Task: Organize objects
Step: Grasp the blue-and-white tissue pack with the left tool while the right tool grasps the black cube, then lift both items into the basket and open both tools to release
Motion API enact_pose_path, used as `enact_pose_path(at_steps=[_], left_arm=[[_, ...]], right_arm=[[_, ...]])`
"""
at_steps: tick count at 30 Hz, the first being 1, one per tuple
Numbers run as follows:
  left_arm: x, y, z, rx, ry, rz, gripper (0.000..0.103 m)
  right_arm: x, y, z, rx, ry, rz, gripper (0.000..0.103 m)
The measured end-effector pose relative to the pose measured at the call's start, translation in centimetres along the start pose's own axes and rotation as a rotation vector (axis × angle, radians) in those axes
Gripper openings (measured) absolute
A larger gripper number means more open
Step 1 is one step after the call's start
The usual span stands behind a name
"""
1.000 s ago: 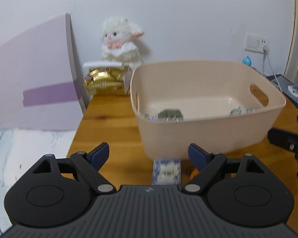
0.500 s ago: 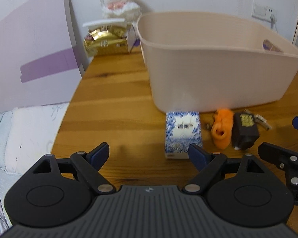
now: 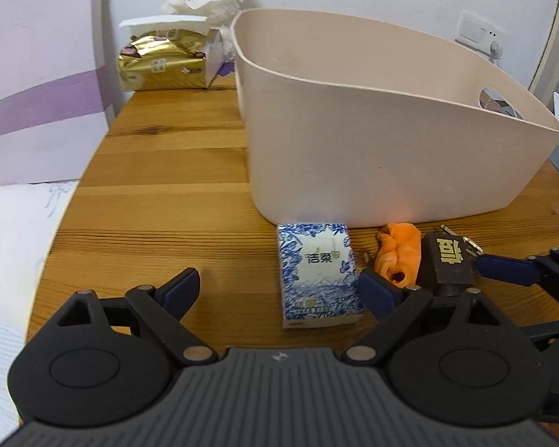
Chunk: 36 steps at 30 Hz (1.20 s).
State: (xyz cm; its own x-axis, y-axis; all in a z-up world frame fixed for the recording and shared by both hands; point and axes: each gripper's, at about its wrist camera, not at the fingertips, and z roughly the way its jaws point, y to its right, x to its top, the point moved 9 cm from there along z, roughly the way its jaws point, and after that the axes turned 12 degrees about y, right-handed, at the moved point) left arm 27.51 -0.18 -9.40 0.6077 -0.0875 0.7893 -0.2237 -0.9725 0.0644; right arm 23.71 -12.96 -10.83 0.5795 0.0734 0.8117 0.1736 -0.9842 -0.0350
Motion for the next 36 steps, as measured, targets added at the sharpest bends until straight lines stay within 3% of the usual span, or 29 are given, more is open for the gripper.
enact_pose_path(at_steps=[5,7,9,11,14,24,36], left_arm=[[-0.4,0.2,1.3,0.039,-0.013,0.053,0.092],[-0.4,0.1,1.3,0.035,-0.010,0.050,0.089],[-0.1,0.1,1.3,0.034,-0.002,0.057,0.080],[0.1,0.3,1.0,0.020,0.003,0.064,0.064],[0.1,0.8,0.6,0.002,0.001,0.080,0.048],[-0.8,1.9,-1.8,0.032,0.004,0.124,0.048],[0.8,4.6,-8.2,0.067,0.124,0.166,0.048]], right_arm=[[0.3,0.0,0.6,-0.018,0.016,-0.034,0.065],[0.3,-0.1,0.6,-0.009,0.021,-0.035,0.049],[0.4,-0.2,0.5,-0.009,0.025,-0.037,0.037],[0.4,-0.1,0.4,-0.006,0.025,-0.035,0.036],[0.2,0.0,-0.1,-0.005,0.027,-0.033,0.032],[-0.5,0.7,-3.7,0.008,0.048,-0.002,0.030],[1.0,3.1,-10.8,0.016,0.174,0.035,0.030]])
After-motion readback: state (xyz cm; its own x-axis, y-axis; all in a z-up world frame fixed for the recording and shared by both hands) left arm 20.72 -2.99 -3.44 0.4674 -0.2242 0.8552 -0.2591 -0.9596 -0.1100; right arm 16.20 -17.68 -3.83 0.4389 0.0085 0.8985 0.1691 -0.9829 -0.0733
